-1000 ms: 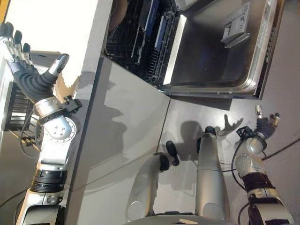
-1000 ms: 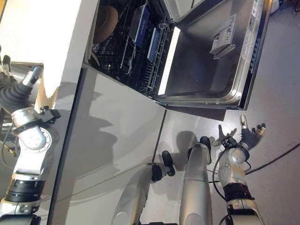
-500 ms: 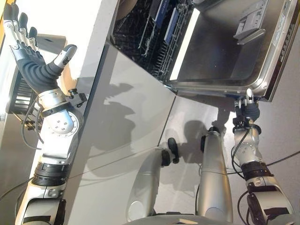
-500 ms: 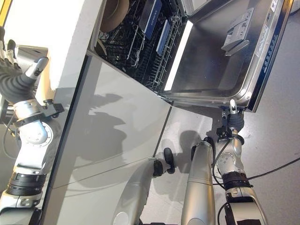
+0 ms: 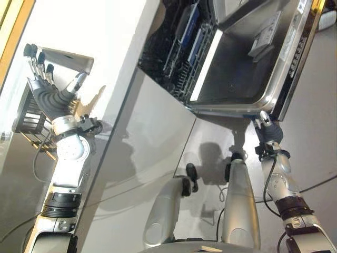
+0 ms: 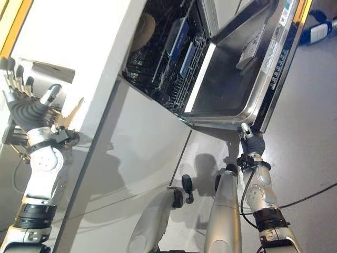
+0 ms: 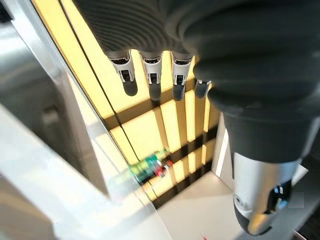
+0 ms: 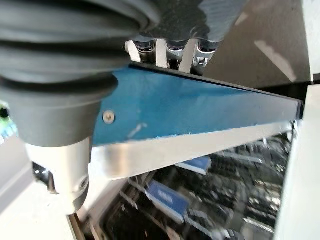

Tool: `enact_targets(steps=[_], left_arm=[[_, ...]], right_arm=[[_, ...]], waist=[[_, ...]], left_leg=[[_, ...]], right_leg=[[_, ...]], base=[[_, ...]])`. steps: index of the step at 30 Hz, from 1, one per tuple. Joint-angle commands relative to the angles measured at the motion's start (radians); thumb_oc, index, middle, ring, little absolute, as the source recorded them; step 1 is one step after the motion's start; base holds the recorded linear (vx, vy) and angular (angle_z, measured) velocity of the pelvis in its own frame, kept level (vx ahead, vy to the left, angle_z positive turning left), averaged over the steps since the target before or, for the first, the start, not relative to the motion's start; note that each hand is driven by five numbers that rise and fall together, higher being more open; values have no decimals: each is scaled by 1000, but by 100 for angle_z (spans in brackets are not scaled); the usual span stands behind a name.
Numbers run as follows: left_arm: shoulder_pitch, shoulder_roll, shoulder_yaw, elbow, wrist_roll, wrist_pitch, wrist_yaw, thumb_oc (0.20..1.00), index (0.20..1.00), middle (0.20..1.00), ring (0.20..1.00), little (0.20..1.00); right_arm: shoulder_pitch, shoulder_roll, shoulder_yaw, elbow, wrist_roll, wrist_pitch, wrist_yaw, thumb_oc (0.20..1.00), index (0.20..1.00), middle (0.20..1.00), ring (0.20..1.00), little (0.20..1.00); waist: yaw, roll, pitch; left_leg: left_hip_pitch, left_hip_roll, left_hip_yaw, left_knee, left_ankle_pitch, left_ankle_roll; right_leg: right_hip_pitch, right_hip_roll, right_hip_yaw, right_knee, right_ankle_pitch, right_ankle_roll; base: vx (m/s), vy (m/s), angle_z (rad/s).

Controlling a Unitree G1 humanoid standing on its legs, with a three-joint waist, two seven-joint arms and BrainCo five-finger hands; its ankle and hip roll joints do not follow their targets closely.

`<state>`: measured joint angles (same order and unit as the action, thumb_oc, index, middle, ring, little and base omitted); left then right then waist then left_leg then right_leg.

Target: Pick up plates and place into dishwasher.

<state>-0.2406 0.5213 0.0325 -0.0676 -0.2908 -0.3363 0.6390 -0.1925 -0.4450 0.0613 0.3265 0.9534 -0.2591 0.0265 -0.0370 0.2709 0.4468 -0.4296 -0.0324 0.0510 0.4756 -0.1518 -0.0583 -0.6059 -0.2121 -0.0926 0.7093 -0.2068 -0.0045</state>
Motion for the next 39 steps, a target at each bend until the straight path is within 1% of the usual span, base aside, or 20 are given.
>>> enact_targets(steps=[1, 3, 4, 6, 11, 16, 18, 20, 22, 24, 27, 29, 33, 34, 36, 37, 38, 39], left_arm=[[-8, 63, 104, -37, -14, -23, 0, 1000, 1000, 1000, 1000, 1000], [18, 67, 121, -36, -17, -24, -27, 1000, 1000, 1000, 1000, 1000], [27, 68, 126, -37, -17, -24, -30, 1000, 1000, 1000, 1000, 1000], [52, 68, 139, -37, -10, -26, -55, 1000, 1000, 1000, 1000, 1000], [128, 58, 180, -44, 4, -32, -139, 1000, 1000, 1000, 1000, 1000], [157, 61, 192, -59, 13, -14, -188, 1000, 1000, 1000, 1000, 1000], [168, 58, 199, -65, 10, 0, -211, 1000, 1000, 1000, 1000, 1000], [178, 55, 200, -65, 14, 8, -236, 1000, 1000, 1000, 1000, 1000], [181, 54, 202, -69, 15, 20, -255, 1000, 1000, 1000, 1000, 1000], [181, 53, 205, -68, 13, 27, -274, 1000, 1000, 1000, 1000, 1000], [188, 54, 211, -73, 1, 33, -300, 1000, 1000, 1000, 1000, 1000], [197, 53, 213, -75, -7, 31, -304, 1000, 1000, 1000, 1000, 1000], [213, 35, 209, -84, -14, 40, -326, 1000, 1000, 1000, 1000, 1000], [216, 32, 208, -87, -14, 42, -326, 1000, 1000, 1000, 1000, 1000], [234, 14, 212, -96, -7, 53, -325, 1000, 1000, 1000, 1000, 1000], [237, 12, 212, -98, -6, 53, -324, 1000, 1000, 1000, 1000, 1000], [244, 6, 217, -105, -5, 58, -314, 1000, 1000, 1000, 1000, 1000], [247, 3, 217, -107, -8, 61, -314, 1000, 1000, 1000, 1000, 1000]], right_arm=[[-348, 0, -12, -321, -136, -120, 185, 1000, 1000, 1000, 1000, 1000], [-308, 14, -13, -319, -149, -132, 178, 1000, 1000, 1000, 1000, 1000], [-297, 18, -11, -321, -151, -134, 184, 1000, 1000, 1000, 1000, 1000], [-259, 33, -9, -318, -151, -143, 187, 1000, 1000, 1000, 1000, 1000], [-160, 64, 4, -314, -141, -164, 200, 1000, 1000, 1000, 1000, 1000], [-118, 79, 26, -305, -132, -168, 209, 1000, 1000, 1000, 1000, 1000], [-112, 92, 38, -301, -139, -176, 207, 1000, 1000, 1000, 1000, 1000], [-108, 108, 53, -315, -152, -172, 184, 1000, 1000, 1000, 1000, 1000], [-102, 115, 61, -327, -160, -163, 156, 1000, 1000, 1000, 1000, 1000], [-95, 123, 69, -330, -177, -155, 136, 1000, 1000, 1000, 1000, 1000], [-73, 123, 82, -342, -214, -136, 88, 1000, 1000, 1000, 1000, 1000], [-50, 122, 82, -355, -219, -117, 77, 1000, 1000, 1000, 1000, 1000], [25, 110, 74, -370, -280, -37, 2, 1000, 1000, 1000, 1000, 1000], [35, 108, 74, -374, -289, -26, -10, 1000, 1000, 1000, 1000, 1000], [101, 106, 59, -386, -319, 26, -64, 1000, 1000, 1000, 1000, 1000], [110, 107, 56, -390, -328, 33, -76, 1000, 1000, 1000, 1000, 1000], [144, 105, 41, -408, -353, 50, -98, 1000, 1000, 1000, 1000, 1000], [160, 103, 34, -419, -365, 56, -111, 1000, 1000, 1000, 1000, 1000]], waist=[[54, -29, 9], [82, -67, -33], [89, -78, -43], [111, -112, -77], [167, -197, -175], [208, -248, -260], [224, -266, -282], [235, -281, -303], [241, -291, -321], [240, -293, -331], [231, -293, -345], [222, -293, -351], [190, -292, -363], [188, -291, -364], [158, -289, -365], [156, -288, -366], [133, -287, -363], [124, -286, -362]], left_leg=[[45, -71, 32, -83, 79, 67], [82, -73, 10, -92, 72, 69], [94, -74, 3, -96, 70, 70], [126, -73, -16, -105, 64, 72], [224, -58, -66, -167, 56, 73], [297, -49, -104, -255, 76, 75], [323, -44, -109, -284, 79, 76], [349, -39, -112, -312, 83, 78], [369, -35, -114, -333, 87, 79], [385, -33, -116, -346, 86, 80], [414, -22, -112, -376, 92, 80], [424, -17, -107, -390, 97, 79], [437, -8, -85, -408, 101, 77], [438, -7, -82, -410, 101, 77], [445, -2, -62, -420, 101, 78], [447, -2, -59, -421, 101, 79], [448, 0, -45, -423, 100, 81], [449, 0, -38, -424, 99, 81]], right_leg=[[146, -23, 2, -75, 4, 21], [217, -31, -29, -115, 10, 21], [239, -32, -39, -129, 12, 21], [302, -33, -65, -167, 19, 22], [474, -10, -120, -306, 41, 27], [580, 17, -159, -426, 76, 41], [608, 18, -177, -450, 92, 49], [631, 20, -189, -469, 107, 57], [651, 25, -197, -485, 111, 64], [662, 29, -199, -493, 112, 67], [673, 34, -192, -505, 116, 74], [676, 37, -184, -515, 122, 79], [673, 43, -162, -535, 131, 87], [671, 44, -158, -536, 131, 87], [662, 46, -140, -538, 135, 91], [660, 47, -136, -538, 136, 91], [653, 47, -123, -538, 139, 94], [648, 47, -116, -537, 141, 95]], base=[[159, -47, 31], [201, -84, 28], [197, -98, 31], [221, -116, 37], [272, -144, 47], [180, -81, 70], [119, -66, 15], [101, -68, 14], [68, -59, 12], [32, -36, 6], [-2, -34, 3], [0, 0, 0], [-34, -13, -8], [-57, 2, -22], [-64, 8, -20], [-74, 14, -22], [-73, 25, -24], [-94, 42, -20]])
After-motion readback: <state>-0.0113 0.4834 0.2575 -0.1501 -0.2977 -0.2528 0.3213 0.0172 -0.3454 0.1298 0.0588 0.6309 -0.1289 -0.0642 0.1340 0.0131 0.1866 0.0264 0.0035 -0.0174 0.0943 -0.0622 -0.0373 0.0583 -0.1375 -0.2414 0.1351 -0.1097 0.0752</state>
